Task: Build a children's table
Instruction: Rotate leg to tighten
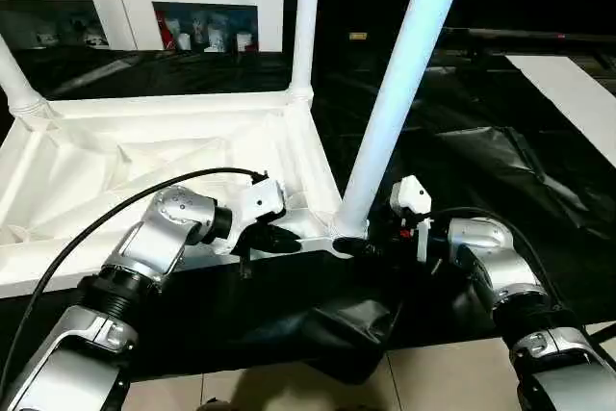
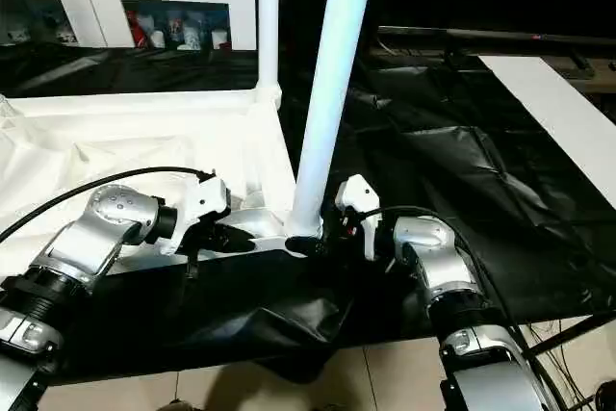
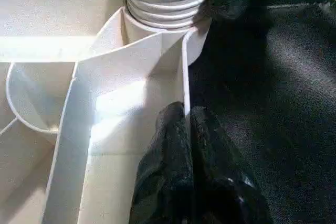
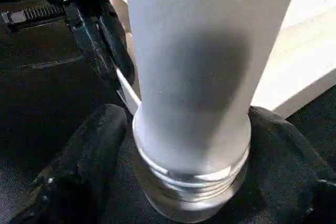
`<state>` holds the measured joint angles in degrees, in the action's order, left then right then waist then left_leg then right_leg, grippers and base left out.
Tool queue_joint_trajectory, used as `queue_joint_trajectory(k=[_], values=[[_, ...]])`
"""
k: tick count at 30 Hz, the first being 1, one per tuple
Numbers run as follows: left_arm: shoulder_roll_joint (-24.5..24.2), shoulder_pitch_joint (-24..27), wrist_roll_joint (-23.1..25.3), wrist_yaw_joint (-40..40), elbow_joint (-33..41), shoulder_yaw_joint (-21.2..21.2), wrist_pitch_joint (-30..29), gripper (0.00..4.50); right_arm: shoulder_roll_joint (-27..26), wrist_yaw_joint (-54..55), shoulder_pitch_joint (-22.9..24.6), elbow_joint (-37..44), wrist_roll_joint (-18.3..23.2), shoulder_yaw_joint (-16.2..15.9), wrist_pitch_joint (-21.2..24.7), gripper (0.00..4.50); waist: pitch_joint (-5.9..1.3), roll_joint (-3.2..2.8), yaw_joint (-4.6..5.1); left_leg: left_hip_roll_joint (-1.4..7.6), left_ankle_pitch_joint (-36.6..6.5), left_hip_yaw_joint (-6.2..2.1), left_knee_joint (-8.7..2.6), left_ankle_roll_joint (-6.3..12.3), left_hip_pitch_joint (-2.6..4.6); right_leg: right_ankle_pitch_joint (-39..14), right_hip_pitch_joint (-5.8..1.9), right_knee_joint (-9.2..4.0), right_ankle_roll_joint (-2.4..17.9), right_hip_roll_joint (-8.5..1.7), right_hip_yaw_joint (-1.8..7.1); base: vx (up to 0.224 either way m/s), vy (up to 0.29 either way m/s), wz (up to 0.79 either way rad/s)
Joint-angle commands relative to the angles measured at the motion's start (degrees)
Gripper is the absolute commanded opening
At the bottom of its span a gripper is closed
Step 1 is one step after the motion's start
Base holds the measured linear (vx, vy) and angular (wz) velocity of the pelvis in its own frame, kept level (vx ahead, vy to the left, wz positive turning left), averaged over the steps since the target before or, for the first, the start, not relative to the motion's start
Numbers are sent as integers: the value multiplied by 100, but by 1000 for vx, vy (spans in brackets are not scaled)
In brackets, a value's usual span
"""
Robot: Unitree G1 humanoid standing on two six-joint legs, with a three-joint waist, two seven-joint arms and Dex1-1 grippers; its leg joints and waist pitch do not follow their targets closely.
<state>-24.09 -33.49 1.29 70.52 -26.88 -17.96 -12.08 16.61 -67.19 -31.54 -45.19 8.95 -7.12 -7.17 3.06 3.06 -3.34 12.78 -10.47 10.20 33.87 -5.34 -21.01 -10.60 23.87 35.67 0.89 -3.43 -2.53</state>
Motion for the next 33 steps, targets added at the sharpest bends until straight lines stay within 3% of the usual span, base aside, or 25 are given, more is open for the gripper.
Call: queue_joint_trajectory(k=[1,6,14,17,20,22,23,27,31,33], values=[[77,99,-99,195,96,-185,19,0,51,-33,-58,98,26,47,66,327,-369,8,20,56,-922,41,-366,282,48,-905,-326,-403,1319,-357,225,0,0,0],[71,107,-94,221,95,-191,7,0,51,-64,-26,113,40,60,75,280,-377,5,19,51,-863,45,-357,307,49,-768,-330,-390,1347,-349,220,0,0,0],[24,128,-70,329,105,-255,-95,0,31,-70,36,113,96,86,147,272,-381,-6,19,49,-846,43,-355,305,51,-718,-337,-383,1371,-347,218,0,0,0],[253,11,136,-345,-200,-155,-245,0,-174,810,-50,-298,31,320,112,272,-371,-25,30,52,-884,48,-361,249,64,-763,-317,-394,1383,-346,222,0,0,0],[495,-117,230,-919,-475,-32,-322,0,-410,1751,-124,-608,-16,521,89,272,-332,-16,46,42,-1263,36,-385,85,92,-1463,-299,-472,1244,-360,215,0,0,0],[910,-353,332,-1831,-883,149,-529,0,-712,2870,-215,-886,-3,769,118,272,-280,-26,92,29,-1693,14,-412,-89,146,-2312,-239,-560,1002,-362,210,0,0,0],[1095,-452,337,-2199,-1039,242,-657,0,-835,3286,-264,-978,32,875,149,272,-309,-18,107,24,-1753,-16,-413,-158,143,-2484,-265,-558,925,-372,203,0,0,0],[1619,-740,407,-3152,-1499,373,-896,0,-1294,4862,-566,-1316,76,1150,144,272,-342,-28,139,11,-1622,-22,-417,-116,113,-2099,-278,-547,914,-349,207,0,0,0],[1763,-829,602,-3377,-1750,220,-831,0,-1539,4878,-702,-1325,-294,838,-137,272,-360,-19,143,-13,-1448,11,-396,25,96,-1608,-287,-533,990,-332,217,0,0,0],[1754,-835,626,-3366,-1771,207,-814,0,-1595,4564,-694,-1249,-220,853,-302,272,-370,-13,119,-4,-1309,23,-389,140,87,-1350,-310,-513,1072,-346,223,0,0,0]])
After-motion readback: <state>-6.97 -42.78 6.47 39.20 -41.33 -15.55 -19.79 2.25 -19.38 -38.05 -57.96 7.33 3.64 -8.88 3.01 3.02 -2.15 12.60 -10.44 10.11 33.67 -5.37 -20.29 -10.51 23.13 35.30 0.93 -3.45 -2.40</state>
